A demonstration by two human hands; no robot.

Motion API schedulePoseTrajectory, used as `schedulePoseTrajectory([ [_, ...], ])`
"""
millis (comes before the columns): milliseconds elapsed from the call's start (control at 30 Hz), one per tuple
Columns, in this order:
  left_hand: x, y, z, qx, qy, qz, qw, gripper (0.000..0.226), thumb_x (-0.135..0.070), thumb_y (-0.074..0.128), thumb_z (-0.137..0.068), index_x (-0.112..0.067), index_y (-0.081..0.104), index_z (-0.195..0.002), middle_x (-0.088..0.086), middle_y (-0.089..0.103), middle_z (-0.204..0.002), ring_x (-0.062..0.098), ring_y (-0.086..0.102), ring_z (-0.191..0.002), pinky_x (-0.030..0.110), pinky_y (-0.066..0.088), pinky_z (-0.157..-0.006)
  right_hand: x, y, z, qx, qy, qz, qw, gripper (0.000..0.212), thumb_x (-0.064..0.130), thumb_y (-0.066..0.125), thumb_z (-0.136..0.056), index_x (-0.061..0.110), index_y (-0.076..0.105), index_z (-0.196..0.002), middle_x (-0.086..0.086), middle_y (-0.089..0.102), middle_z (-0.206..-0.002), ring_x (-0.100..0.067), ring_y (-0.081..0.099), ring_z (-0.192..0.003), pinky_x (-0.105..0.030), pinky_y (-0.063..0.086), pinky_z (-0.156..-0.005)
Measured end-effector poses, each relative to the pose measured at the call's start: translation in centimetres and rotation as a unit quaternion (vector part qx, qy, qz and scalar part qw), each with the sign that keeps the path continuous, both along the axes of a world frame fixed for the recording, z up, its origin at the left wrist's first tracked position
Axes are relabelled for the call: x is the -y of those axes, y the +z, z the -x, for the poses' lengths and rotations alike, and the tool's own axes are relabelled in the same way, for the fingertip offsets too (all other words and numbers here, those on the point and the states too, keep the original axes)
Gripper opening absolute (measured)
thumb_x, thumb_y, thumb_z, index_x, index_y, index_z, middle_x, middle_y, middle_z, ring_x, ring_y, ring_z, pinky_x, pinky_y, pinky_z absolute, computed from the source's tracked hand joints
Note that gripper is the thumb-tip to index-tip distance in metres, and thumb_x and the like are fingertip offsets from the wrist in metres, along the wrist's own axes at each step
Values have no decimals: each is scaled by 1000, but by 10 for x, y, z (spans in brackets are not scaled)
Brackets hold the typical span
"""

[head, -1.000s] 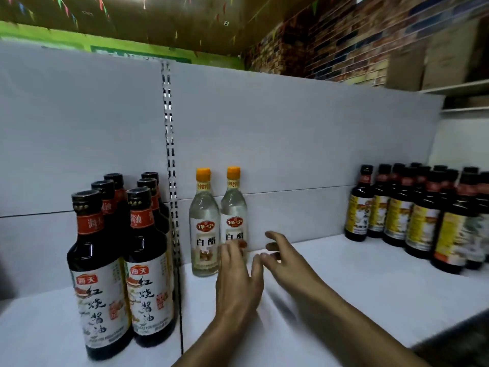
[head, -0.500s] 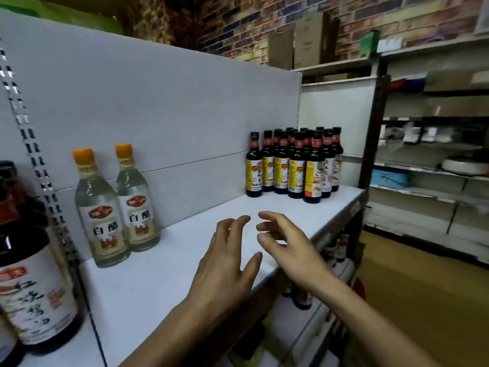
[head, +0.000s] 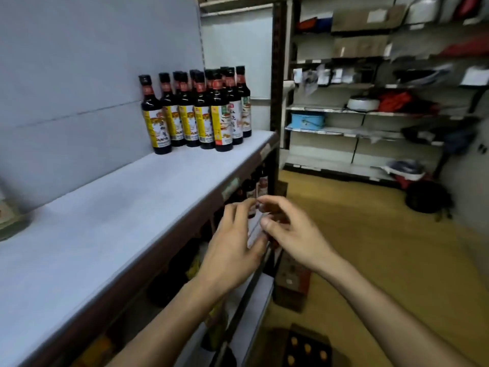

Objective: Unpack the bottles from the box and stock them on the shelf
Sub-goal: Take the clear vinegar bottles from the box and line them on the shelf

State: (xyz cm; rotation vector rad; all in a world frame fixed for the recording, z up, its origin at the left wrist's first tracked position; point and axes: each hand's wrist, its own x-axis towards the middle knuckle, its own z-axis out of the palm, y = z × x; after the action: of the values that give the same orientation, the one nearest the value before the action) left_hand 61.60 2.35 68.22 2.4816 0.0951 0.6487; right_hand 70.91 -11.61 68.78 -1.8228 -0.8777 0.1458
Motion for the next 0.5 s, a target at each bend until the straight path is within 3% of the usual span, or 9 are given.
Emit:
schedulePoseTrajectory([
  [100,33,-29,-24,-35,-18,30,999,61,-36,57,-99,-35,25,-151,-11,33,-145,12,44,-134,37,48,-103,38,-26,-17,-37,-15,20,999,35,24,60,-102,38,53,-134,9,60,-132,-4,61,-118,-21,53,-92],
  [300,93,-99,-57,-130,-17,95,987,63,-43,54,-101,-29,24,-155,-9,34,-153,10,36,-143,40,45,-111,105,-86,-49,-102,-32,70,992,38,22,59,-103,26,53,-140,5,59,-134,-11,61,-120,-30,54,-100],
  [433,124,-144,-59,-164,-17,116,979,58,-40,57,-101,-35,28,-150,-21,35,-142,1,38,-135,29,43,-107,138,-132,-62,-151,-43,97,983,39,24,59,-102,24,54,-141,5,60,-131,-3,62,-116,-27,53,-101],
  [500,137,-166,-56,-189,-7,132,973,58,-36,57,-101,-35,27,-150,-18,37,-144,5,41,-133,34,46,-106,151,-158,-65,-175,-42,118,977,38,26,58,-103,26,53,-141,11,59,-129,-1,60,-116,-21,51,-98],
])
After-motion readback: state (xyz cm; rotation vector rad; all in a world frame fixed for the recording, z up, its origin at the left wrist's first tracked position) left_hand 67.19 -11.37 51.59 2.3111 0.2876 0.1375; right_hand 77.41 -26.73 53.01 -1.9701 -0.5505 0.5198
